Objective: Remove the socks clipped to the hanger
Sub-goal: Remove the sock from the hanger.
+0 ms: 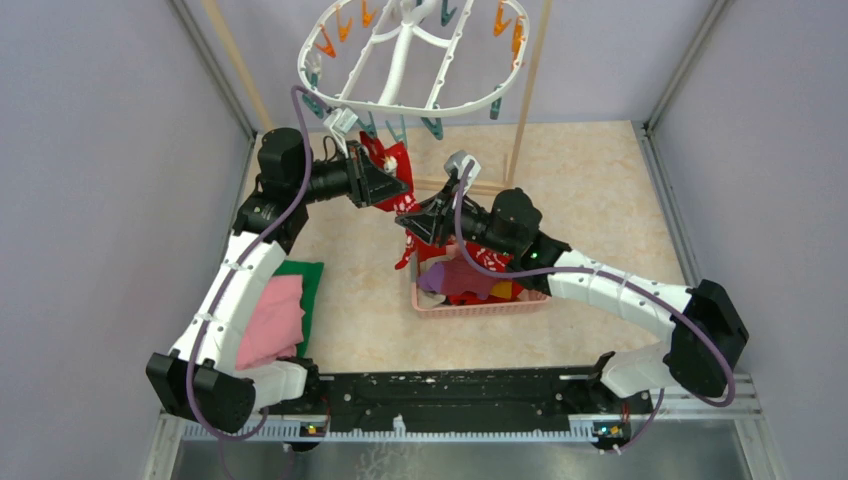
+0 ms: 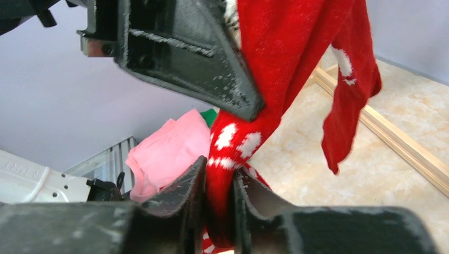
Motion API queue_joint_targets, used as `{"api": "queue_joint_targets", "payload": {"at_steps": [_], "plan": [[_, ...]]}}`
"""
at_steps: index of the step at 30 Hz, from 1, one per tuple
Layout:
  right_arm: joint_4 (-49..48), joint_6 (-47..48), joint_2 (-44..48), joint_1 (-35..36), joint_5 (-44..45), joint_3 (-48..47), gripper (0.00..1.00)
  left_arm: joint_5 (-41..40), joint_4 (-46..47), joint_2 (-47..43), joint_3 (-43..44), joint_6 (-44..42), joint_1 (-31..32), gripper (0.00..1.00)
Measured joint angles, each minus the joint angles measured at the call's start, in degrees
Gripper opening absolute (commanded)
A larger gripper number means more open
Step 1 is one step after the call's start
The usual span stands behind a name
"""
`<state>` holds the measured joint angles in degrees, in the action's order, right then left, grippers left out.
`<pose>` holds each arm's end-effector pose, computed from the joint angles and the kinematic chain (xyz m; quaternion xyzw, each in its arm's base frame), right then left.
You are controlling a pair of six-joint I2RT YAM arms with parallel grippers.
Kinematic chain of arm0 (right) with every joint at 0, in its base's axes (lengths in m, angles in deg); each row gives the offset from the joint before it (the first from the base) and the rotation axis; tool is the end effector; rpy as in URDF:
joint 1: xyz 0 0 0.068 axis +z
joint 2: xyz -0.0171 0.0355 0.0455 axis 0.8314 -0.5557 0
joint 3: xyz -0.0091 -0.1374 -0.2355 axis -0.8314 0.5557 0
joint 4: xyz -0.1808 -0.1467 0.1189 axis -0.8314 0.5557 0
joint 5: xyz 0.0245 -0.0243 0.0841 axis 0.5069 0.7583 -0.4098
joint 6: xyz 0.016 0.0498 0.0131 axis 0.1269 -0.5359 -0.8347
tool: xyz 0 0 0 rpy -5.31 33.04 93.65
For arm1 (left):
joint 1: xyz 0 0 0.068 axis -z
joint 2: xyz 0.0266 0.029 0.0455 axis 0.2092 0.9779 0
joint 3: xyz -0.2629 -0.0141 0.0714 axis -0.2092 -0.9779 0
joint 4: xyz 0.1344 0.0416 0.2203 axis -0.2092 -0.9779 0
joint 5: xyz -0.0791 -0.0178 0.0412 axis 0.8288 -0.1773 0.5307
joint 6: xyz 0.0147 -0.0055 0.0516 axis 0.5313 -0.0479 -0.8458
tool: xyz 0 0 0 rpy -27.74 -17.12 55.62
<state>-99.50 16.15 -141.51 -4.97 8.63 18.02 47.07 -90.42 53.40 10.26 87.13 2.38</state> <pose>0.1957 0.2591 0.3493 -0.2858 0.6081 0.4891 0.5562 0.2453 -0.0917 0.4177 0.2073 0.7212 -0.5045 0.4271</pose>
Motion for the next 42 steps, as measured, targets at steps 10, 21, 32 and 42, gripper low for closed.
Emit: {"api": "queue_joint_targets", "payload": {"at_steps": [10, 21, 32, 42], "plan": [[7.8, 0.4, 7.1, 0.0, 5.3, 0.6, 0.54, -0.2, 1.9, 0.2, -0.3, 0.2, 0.0, 0.00], [14.9, -0.6, -1.8, 0.2, 23.0, -25.4, 0.54, -3.5, 2.5, 0.3, -1.7, 1.4, 0.3, 0.00], [17.6, 1.9, -14.8, 1.6, 29.2, -33.5, 0.53, -5.4, 3.5, 1.7, -2.1, 3.3, 1.0, 0.00], [16.3, 7.5, -17.2, 1.6, 30.9, -35.4, 0.42, -6.7, 3.5, 1.7, -2.1, 3.3, 1.3, 0.00]]}}
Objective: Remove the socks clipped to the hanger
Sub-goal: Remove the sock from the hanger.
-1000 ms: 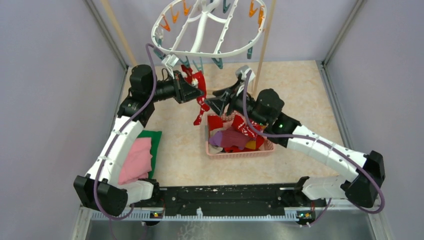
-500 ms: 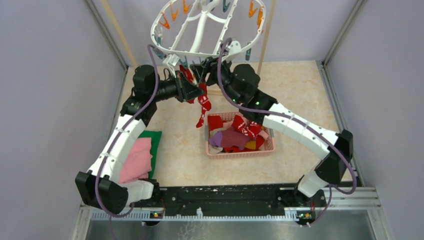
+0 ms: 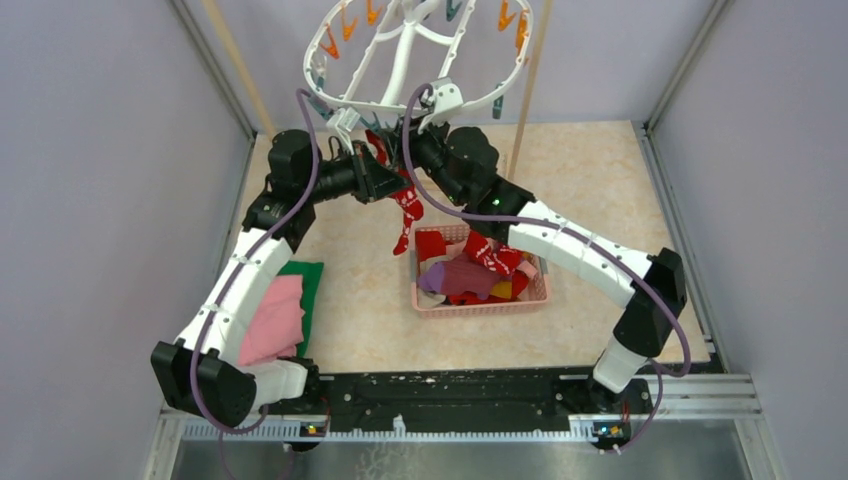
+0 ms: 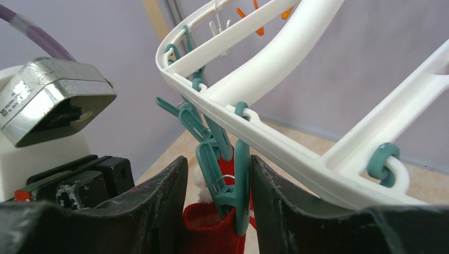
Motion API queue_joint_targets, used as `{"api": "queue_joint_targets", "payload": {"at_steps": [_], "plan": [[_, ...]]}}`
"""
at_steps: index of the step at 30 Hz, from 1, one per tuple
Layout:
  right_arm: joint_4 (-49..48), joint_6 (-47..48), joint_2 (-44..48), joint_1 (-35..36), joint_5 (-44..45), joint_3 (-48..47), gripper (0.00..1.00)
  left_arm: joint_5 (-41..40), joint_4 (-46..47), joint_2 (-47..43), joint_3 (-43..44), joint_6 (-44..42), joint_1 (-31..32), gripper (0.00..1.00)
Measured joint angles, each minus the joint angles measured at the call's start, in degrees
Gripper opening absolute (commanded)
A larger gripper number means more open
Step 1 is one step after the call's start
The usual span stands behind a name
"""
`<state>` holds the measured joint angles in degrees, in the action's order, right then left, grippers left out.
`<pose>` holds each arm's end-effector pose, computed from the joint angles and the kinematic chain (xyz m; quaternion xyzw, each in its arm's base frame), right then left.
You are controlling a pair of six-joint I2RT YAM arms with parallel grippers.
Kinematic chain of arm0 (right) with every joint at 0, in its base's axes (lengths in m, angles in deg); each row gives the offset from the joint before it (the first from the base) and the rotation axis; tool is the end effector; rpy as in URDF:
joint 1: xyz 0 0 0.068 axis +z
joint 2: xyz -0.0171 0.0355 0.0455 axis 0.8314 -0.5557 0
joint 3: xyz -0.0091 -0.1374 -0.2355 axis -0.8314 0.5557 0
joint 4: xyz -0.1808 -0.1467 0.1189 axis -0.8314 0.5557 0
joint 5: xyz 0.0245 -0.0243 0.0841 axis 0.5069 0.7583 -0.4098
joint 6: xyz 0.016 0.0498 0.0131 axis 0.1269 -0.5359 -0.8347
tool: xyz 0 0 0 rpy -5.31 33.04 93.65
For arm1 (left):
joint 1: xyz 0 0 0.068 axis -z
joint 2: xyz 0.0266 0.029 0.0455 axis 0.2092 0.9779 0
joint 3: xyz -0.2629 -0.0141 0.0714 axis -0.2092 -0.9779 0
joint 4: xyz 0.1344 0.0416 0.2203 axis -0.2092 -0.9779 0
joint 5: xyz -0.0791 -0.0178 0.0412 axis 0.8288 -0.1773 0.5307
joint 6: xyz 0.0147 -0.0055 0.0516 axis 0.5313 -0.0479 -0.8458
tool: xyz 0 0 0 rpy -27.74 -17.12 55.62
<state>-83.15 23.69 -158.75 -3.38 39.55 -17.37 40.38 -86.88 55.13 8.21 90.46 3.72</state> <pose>0.2498 0.3140 0.4364 -0.1417 0.6453 0.3122 0.6826 0.2583 -0.0988 0.4034 0.1584 0.7403 -0.4885 0.4339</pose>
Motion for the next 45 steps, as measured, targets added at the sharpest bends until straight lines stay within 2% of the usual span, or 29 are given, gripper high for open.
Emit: {"api": "queue_joint_targets", "payload": {"at_steps": [12, 15, 18, 23, 33, 42, 43, 45], "plan": [[-5.4, 5.4, -1.6, 0.1, 2.3, 0.0, 0.36, -0.8, 0.0, 0.1, 0.0, 0.0, 0.2, 0.00], [-6.8, 5.7, -1.6, 0.3, 2.8, 0.0, 0.27, -1.4, 0.0, 0.1, 0.0, -0.1, 0.2, 0.00], [-7.8, 6.1, -1.6, 0.3, 3.3, 0.1, 0.09, -1.5, -0.1, 0.1, 0.0, -0.1, 0.2, 0.00], [-9.7, 5.5, -1.6, 0.3, 2.9, 0.1, 0.00, -1.8, -0.2, 0.1, 0.0, -0.3, 0.3, 0.00], [-12.9, 0.0, -1.0, -1.8, -0.9, 4.6, 0.00, -3.0, -2.1, 0.1, -0.5, -4.8, 0.4, 0.00], [-13.2, -8.6, 1.1, -5.6, -8.9, 7.2, 0.00, -1.1, -3.4, -0.8, -9.4, -15.5, 2.8, 0.00], [-13.3, -9.4, 1.2, -5.8, -9.9, 7.2, 0.04, -1.0, -3.9, -0.8, -9.9, -16.3, 3.1, 0.00], [-13.2, -10.4, 1.4, -6.0, -11.1, 7.2, 0.17, -0.4, -4.3, -0.8, -10.0, -17.6, 3.6, 0.00]]}}
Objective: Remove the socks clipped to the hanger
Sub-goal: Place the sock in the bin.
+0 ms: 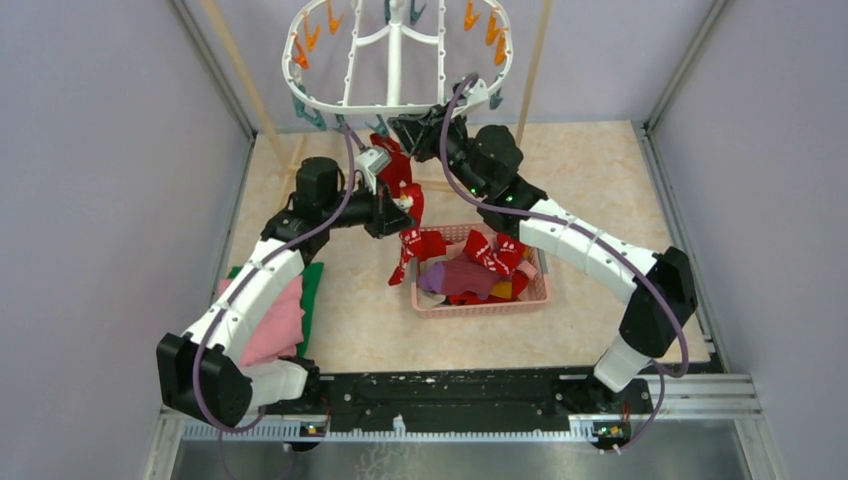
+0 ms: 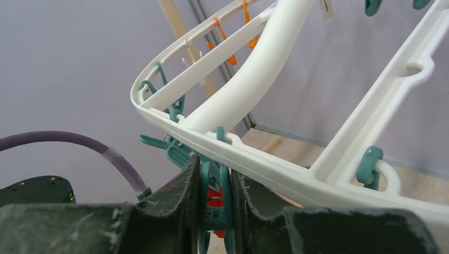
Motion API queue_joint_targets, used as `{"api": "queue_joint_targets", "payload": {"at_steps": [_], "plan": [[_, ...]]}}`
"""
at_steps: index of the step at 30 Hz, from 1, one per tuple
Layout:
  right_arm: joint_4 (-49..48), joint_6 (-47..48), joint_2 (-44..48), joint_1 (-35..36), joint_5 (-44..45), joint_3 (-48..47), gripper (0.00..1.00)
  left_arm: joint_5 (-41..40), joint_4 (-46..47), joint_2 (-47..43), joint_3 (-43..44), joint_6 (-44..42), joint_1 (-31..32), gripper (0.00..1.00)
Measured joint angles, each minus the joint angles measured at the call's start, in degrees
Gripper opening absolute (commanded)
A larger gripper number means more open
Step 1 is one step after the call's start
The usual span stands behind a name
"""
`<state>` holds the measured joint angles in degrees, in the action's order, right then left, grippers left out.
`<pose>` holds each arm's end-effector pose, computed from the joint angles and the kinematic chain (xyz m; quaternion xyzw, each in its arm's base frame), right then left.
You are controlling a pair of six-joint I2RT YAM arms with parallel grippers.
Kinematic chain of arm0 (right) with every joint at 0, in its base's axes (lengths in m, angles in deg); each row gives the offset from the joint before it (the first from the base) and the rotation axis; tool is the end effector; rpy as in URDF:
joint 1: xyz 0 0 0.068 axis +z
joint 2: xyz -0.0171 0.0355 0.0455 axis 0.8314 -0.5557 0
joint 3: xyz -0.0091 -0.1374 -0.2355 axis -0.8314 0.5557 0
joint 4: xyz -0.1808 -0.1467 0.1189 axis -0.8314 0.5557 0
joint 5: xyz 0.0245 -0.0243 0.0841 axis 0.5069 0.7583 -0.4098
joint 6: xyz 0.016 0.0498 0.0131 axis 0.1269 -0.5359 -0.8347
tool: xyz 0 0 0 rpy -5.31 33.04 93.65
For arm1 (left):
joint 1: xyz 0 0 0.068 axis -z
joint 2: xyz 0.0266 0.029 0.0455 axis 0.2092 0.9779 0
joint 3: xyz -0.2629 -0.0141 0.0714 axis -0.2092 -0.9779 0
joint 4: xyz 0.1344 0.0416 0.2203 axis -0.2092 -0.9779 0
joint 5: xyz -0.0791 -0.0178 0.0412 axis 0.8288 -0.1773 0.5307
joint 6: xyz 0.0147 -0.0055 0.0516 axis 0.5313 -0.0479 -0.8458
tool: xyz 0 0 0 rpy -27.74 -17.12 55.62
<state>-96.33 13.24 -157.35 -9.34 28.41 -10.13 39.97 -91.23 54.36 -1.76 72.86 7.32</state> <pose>0.2730 0.2877 0.4254 -0.1075 0.6001 0.4196 0.6725 0.2478 -0.1133 0.3399 0.2593 0.7664 -0.4316 0.3990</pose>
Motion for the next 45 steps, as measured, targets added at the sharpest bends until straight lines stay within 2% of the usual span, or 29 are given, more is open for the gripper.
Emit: {"api": "queue_joint_targets", "payload": {"at_steps": [3, 11, 18, 26, 27, 29, 30, 32, 33, 37, 40, 45], "plan": [[-0.2, -1.2, 0.6, -0.2, -1.3, 0.5, 0.31, 1.1, 0.2, 0.2, 0.0, -1.1, 1.3, 0.00], [0.4, -2.3, 5.9, -0.9, -1.7, 4.5, 0.37, 5.0, 2.1, 8.5, 3.0, -4.9, 6.7, 0.00], [2.4, -2.5, 10.7, -2.2, -1.6, 5.7, 0.43, 3.6, -1.8, 16.8, 10.7, -12.1, 14.1, 0.00], [5.0, -2.7, 14.3, -3.2, -2.7, 6.9, 0.48, 0.8, -4.0, 24.1, 18.5, -16.6, 18.4, 0.00], [5.4, -2.7, 15.0, -3.1, -3.2, 7.5, 0.49, -0.7, -4.6, 25.2, 19.1, -17.0, 18.9, 0.04], [6.7, -2.3, 17.1, -3.1, -4.2, 9.2, 0.51, -3.0, -6.5, 27.4, 20.9, -17.8, 21.0, 0.28], [7.4, -1.9, 18.3, -3.1, -4.3, 10.2, 0.51, -4.1, -7.2, 28.9, 22.3, -18.6, 21.9, 0.44], [8.6, -1.0, 20.6, -3.3, -4.0, 12.5, 0.53, -6.1, -8.4, 31.3, 24.2, -19.8, 23.5, 0.87], [9.4, -0.5, 22.0, -3.3, -3.9, 13.8, 0.54, -7.3, -8.7, 32.2, 24.4, -20.2, 24.0, 0.97], [11.9, 0.5, 26.7, -3.1, -4.3, 17.4, 0.56, -10.7, -11.0, 33.4, 23.7, -22.4, 24.8, 0.99], [13.4, 1.0, 28.6, -2.8, -4.9, 18.7, 0.57, -10.3, -12.9, 33.3, 22.8, -24.8, 24.9, 0.99], [14.1, 1.6, 28.9, -2.6, -5.6, 20.0, 0.57, -7.5, -24.4, 31.8, 22.6, -32.9, 24.7, 0.99]]}}
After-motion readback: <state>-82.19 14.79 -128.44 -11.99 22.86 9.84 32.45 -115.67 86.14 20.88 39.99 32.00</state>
